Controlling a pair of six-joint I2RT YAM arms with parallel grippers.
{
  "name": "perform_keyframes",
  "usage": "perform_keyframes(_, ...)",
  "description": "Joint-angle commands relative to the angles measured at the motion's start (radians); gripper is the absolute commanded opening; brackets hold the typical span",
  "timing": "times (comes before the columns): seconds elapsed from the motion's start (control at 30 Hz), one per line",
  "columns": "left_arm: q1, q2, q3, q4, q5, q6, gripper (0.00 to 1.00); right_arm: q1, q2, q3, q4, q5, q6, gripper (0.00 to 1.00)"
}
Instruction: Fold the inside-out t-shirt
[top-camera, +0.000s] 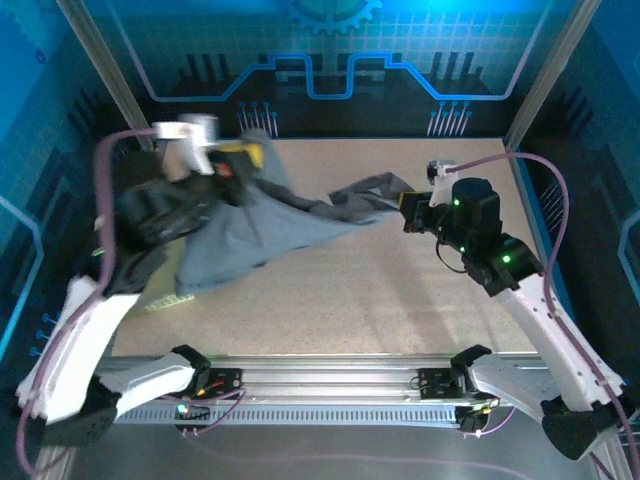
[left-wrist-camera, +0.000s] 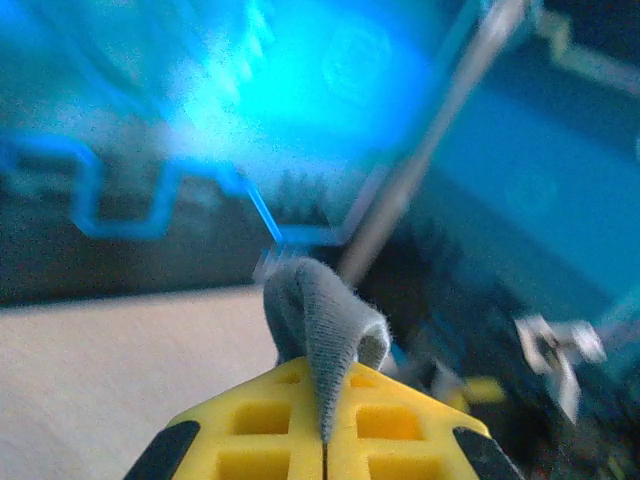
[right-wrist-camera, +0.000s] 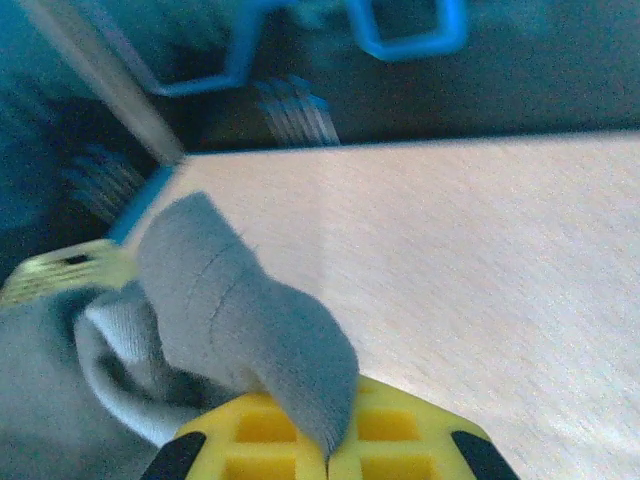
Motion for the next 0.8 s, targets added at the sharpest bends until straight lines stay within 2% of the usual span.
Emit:
perform_keyframes(0.0, -0.141, 0.157, -0.121, 0.041, 0.038, -0.036, 0.0, -0.08, 0.048, -0.106, -0.058, 0.043, 0.08, 0.0)
perform_keyframes(0.07, -0.209, 0.251, -0.214, 0.12, 0.057, -0.099, 0.06, -0.125, 0.094, -0.169, -0.055, 0.031, 0.101, 0.01)
perform_keyframes(0.1, -0.238, 0.295, -0.242, 0.145, 0.06, -0.131, 0.09, -0.143, 0.111, -0.191, -0.061, 0.034, 0.117, 0.09)
perform_keyframes(0.17, -0.306, 0.396, -0.278, 0.208, 0.115, -0.176, 0.32, -0.195, 0.15, -0.205, -0.087, 0.031, 0.148, 0.32)
perform_keyframes(0.23, -0.358, 0.462, -0.282, 0.244, 0.169, -0.199, 0.48, -0.238, 0.161, -0.232, -0.12, 0.05, 0.17, 0.5)
perform_keyframes(0.3, -0.384, 0.465, -0.296, 0.246, 0.161, -0.202, 0.59, -0.273, 0.141, -0.232, -0.132, 0.054, 0.174, 0.61)
perform_keyframes(0.4, -0.362, 0.369, -0.369, 0.241, 0.06, -0.201, 0.78, -0.274, 0.088, -0.217, -0.127, 0.051, 0.144, 0.69)
perform_keyframes(0.47, -0.313, 0.323, -0.396, 0.191, 0.007, -0.21, 0.82, -0.249, 0.07, -0.216, -0.114, 0.027, 0.109, 0.71)
perform_keyframes(0.57, -0.227, 0.351, -0.39, 0.093, -0.023, -0.242, 0.78, -0.186, 0.101, -0.174, -0.126, 0.01, 0.097, 0.71)
perform_keyframes(0.77, -0.251, 0.482, -0.355, 0.008, -0.025, -0.189, 0.79, -0.099, 0.192, -0.225, -0.193, 0.071, 0.19, 0.73)
